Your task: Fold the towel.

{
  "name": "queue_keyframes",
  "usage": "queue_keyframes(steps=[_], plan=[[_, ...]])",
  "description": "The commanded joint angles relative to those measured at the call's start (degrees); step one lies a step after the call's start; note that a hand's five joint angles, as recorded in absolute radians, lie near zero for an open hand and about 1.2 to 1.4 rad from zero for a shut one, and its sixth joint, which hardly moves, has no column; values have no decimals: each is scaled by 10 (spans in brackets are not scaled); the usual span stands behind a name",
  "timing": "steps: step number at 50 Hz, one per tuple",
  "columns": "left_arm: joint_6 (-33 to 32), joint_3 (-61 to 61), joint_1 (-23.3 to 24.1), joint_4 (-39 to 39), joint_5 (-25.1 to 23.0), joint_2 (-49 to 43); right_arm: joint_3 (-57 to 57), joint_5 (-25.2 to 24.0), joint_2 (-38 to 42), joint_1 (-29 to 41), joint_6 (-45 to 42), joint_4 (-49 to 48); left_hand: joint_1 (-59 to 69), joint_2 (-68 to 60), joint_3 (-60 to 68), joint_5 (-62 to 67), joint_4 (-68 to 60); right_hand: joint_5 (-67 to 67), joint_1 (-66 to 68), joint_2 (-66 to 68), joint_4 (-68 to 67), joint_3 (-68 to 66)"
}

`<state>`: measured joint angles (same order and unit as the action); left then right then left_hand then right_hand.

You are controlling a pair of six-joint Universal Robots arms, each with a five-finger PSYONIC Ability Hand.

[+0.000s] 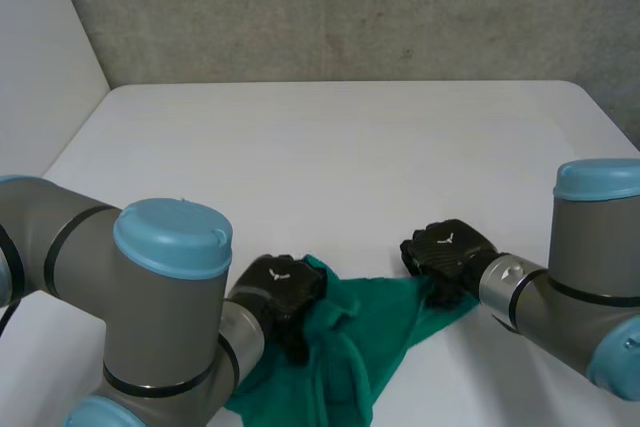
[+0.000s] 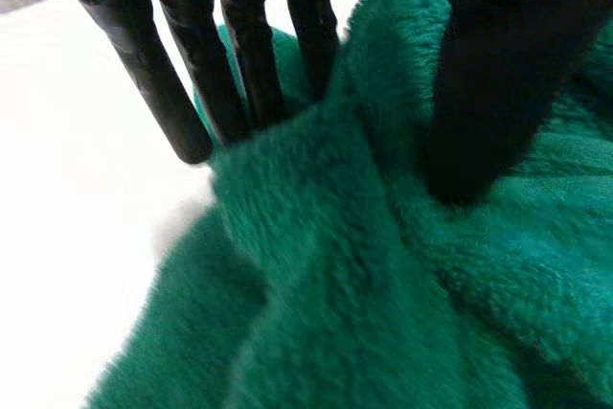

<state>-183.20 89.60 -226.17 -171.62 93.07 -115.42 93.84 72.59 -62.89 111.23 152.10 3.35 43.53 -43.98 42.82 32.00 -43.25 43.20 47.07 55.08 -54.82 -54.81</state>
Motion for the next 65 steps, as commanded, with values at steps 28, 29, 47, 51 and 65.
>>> queue_keyframes(steps=[28, 29, 47, 51, 65], plan=[[-45, 35, -189, -278, 88, 162, -150, 97, -110, 3, 132, -107, 365, -360, 372, 380, -367, 268, 329, 249, -252, -252], [-44, 51, -188, -278, 85, 156, -149, 95, -95, 3, 130, -98, 365, -360, 372, 380, -367, 268, 329, 249, -252, -252], [-42, 190, -183, -104, 69, 108, -145, 77, 78, 10, 43, 72, -105, 110, -98, -90, 102, 268, 329, 249, -252, -252], [-47, 181, -176, -38, 71, 138, -142, 76, 63, 12, 43, 72, -335, 340, -328, -320, 333, 268, 329, 249, -252, -252], [-103, 101, -146, -127, -9, 219, -121, 76, 46, 12, 43, 53, -310, 314, -303, -294, 307, 268, 329, 249, -252, -252]])
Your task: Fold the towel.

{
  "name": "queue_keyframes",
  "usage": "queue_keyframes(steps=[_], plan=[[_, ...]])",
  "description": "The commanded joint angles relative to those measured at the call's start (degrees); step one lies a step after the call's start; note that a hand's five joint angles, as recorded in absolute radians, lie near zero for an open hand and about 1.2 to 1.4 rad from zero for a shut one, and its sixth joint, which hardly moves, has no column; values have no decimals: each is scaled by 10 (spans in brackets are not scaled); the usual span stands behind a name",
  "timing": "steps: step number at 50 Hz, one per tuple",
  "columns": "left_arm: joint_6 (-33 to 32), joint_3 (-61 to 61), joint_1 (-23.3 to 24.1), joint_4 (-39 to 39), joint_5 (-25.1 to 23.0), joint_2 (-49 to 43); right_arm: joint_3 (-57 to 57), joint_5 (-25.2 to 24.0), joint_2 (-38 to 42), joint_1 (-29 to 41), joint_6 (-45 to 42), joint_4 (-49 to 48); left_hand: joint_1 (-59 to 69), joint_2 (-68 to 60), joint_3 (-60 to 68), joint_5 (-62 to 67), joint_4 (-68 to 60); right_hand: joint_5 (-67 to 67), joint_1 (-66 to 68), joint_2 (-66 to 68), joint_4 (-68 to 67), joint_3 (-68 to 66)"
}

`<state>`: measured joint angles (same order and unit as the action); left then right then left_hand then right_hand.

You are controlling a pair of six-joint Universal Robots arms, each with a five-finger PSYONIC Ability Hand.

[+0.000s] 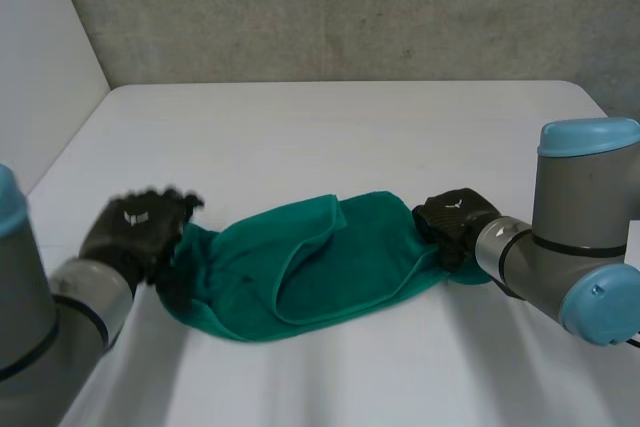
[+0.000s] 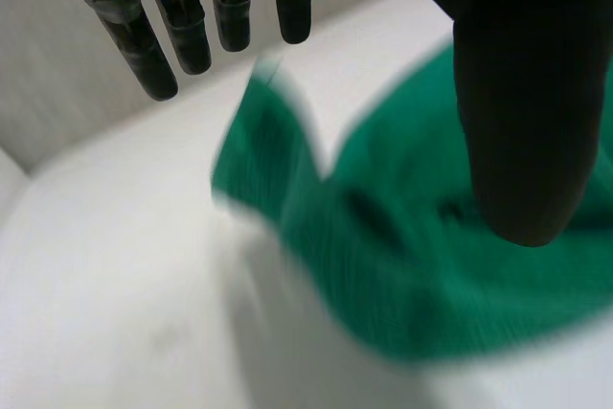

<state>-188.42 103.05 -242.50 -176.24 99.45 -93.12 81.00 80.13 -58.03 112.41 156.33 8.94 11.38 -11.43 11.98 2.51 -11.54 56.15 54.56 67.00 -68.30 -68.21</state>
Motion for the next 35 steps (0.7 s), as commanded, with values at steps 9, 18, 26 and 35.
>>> queue_keyframes(steps=[9, 18, 26, 35], plan=[[-307, -63, 26, -94, -232, -132, 18, 0, -9, 0, 0, -9, 0, 0, -6, -11, 1, 138, 254, 130, -117, -118], [-492, -67, 30, -83, -277, -201, 19, -1, -9, -2, -1, -9, 5, -5, -1, -6, -4, 138, 254, 130, -117, -118], [-513, -81, 28, -90, -301, -246, 22, 0, -9, -2, -1, -15, 159, -159, 153, 148, -158, 138, 254, 130, -117, -118], [-504, -106, 21, -145, -291, -262, 18, 3, -11, -10, -1, -16, 686, -686, 680, 675, -685, 138, 254, 130, -117, -118]])
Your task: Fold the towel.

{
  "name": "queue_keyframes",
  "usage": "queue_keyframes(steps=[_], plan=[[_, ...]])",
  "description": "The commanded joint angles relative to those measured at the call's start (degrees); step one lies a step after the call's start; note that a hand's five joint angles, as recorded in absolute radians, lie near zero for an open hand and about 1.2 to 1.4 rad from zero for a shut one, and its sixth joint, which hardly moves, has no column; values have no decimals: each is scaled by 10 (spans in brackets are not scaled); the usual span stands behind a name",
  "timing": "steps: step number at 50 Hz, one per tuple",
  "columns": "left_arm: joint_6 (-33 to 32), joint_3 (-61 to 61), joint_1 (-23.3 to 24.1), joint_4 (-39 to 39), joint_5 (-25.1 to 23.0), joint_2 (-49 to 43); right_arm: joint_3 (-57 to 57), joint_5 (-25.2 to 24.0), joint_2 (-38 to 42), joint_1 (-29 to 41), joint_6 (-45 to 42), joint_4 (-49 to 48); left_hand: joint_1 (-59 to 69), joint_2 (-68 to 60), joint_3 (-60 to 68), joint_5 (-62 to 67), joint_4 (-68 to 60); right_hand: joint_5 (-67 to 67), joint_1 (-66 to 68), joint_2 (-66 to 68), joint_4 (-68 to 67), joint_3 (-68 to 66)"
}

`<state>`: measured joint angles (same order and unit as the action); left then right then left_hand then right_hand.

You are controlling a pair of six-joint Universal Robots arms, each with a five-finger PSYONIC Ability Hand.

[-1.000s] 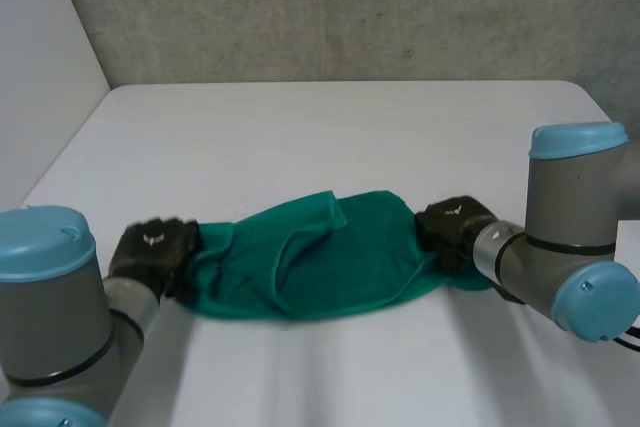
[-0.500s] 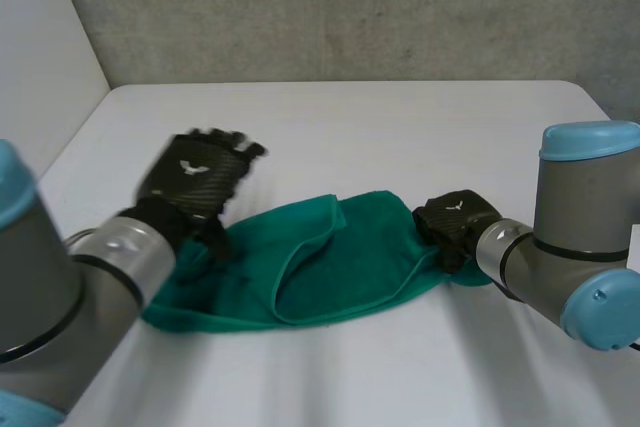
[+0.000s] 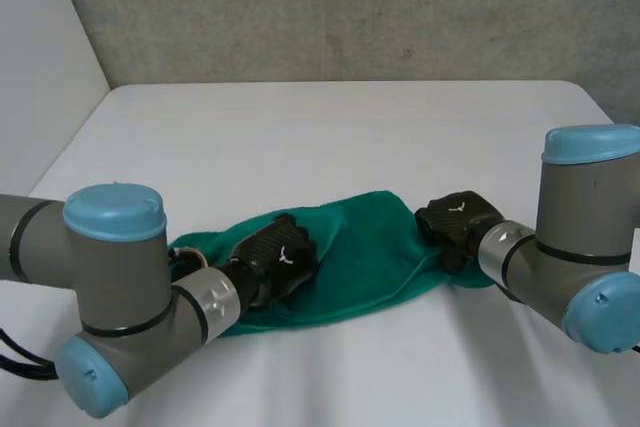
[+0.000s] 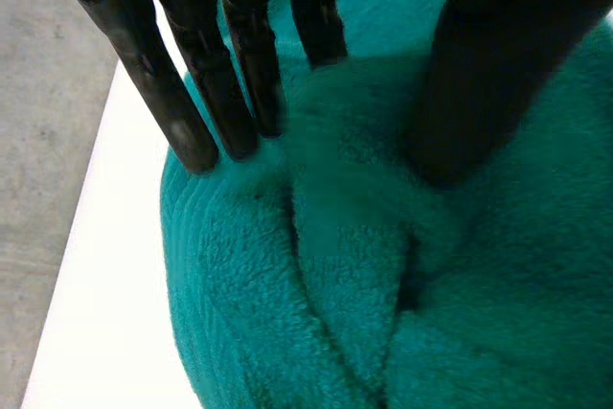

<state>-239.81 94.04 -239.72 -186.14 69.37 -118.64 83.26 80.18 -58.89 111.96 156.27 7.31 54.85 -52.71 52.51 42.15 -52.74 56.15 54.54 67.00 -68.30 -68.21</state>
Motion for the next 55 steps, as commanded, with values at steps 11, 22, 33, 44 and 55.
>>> queue_keyframes(steps=[11, 22, 33, 44, 55], plan=[[101, -25, -55, -110, 209, 29, -55, 2, -40, 2, -57, 81, 252, -273, 275, 279, -273, 138, 255, 130, -117, -118], [202, -216, -55, -126, 205, 18, -277, 24, 11, 37, -24, -19, 252, -273, 275, 279, -273, 138, 255, 130, -117, -118], [314, -389, -72, -229, 278, 57, -341, 88, -26, 46, 26, -312, 252, -273, 275, 279, -273, 138, 255, 130, -117, -118], [319, -150, -69, -238, 272, 89, -207, 76, -35, 46, 18, -205, 252, -273, 275, 279, -273, 138, 255, 130, -117, -118], [319, 26, -2, -238, 271, 30, -141, 45, 94, 46, 18, -76, 252, -273, 275, 279, -273, 127, 244, 119, -106, -107]])
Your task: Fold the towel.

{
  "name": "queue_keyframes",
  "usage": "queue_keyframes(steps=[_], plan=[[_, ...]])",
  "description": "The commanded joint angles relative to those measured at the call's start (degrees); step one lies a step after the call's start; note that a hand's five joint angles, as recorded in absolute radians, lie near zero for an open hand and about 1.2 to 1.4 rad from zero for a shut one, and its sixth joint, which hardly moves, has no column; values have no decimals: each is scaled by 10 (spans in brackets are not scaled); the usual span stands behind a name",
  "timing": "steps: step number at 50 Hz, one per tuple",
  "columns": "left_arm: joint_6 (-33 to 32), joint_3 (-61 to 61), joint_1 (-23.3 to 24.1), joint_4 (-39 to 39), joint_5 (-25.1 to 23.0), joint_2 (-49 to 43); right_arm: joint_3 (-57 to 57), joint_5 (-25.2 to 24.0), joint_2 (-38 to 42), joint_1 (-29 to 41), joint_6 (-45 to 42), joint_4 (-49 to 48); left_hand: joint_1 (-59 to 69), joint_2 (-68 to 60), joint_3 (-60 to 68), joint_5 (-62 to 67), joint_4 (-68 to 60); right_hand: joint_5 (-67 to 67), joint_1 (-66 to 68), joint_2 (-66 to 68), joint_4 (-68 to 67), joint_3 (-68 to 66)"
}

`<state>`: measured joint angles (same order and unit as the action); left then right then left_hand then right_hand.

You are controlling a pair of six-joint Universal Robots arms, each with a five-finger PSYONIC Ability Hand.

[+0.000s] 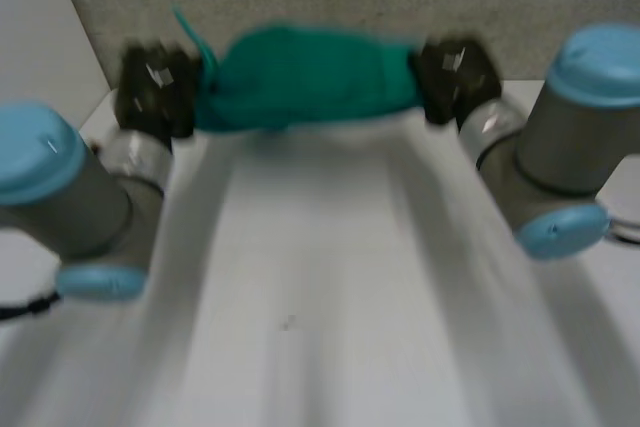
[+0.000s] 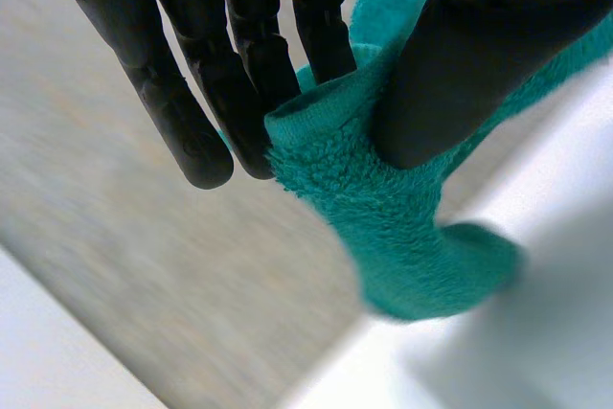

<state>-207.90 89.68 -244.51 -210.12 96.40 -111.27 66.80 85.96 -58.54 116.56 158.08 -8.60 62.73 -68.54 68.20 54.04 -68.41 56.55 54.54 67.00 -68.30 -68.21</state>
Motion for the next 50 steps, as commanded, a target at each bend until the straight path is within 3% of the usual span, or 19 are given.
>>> queue_keyframes(steps=[1, 7, 11, 16, 23, 29, 33, 37, 46, 50], plan=[[1, 75, 51, 4, 2, -47, 24, -13, 98, 0, 1, 94, 173, -115, 118, 160, -116, 115, 235, 110, -97, -98], [2, 89, 54, 8, 3, -42, 36, -12, 116, 0, 10, 140, 173, -115, 118, 160, -116, -8, 113, -12, 25, 24], [2, 93, 53, 9, 3, -38, 58, -10, 102, 0, 22, 140, 173, -115, 118, 160, -116, -342, -222, -347, 360, 359], [1, 104, 51, 11, 4, -15, 90, -13, 67, 0, 49, 136, 173, -115, 118, 160, -116, -383, -263, -388, 401, 400], [2, 114, 51, 22, 4, 8, 117, -17, 46, 22, 65, 119, 173, -115, 118, 160, -116, -354, -234, -359, 372, 371], [3, 115, 50, 31, 4, 20, 113, -18, 52, 31, 63, 89, 173, -115, 118, 160, -116, -173, -53, -178, 191, 190], [4, 114, 45, 35, 6, 21, 91, -12, 89, 25, 54, 83, 173, -115, 118, 160, -116, -133, -12, -137, 150, 149], [4, 115, 40, 46, 6, 22, 88, -12, 106, 19, 55, 75, 173, -115, 118, 160, -116, 134, 254, 129, -116, -117], [11, 117, 47, 101, 6, 22, 118, -13, 6, 13, 50, 43, 173, -115, 118, 160, -116, 135, 255, 130, -117, -118], [25, 120, 47, 162, 6, 33, 121, -16, -52, 14, -12, 137, 173, -115, 118, 160, -116, 135, 255, 130, -117, -118]])
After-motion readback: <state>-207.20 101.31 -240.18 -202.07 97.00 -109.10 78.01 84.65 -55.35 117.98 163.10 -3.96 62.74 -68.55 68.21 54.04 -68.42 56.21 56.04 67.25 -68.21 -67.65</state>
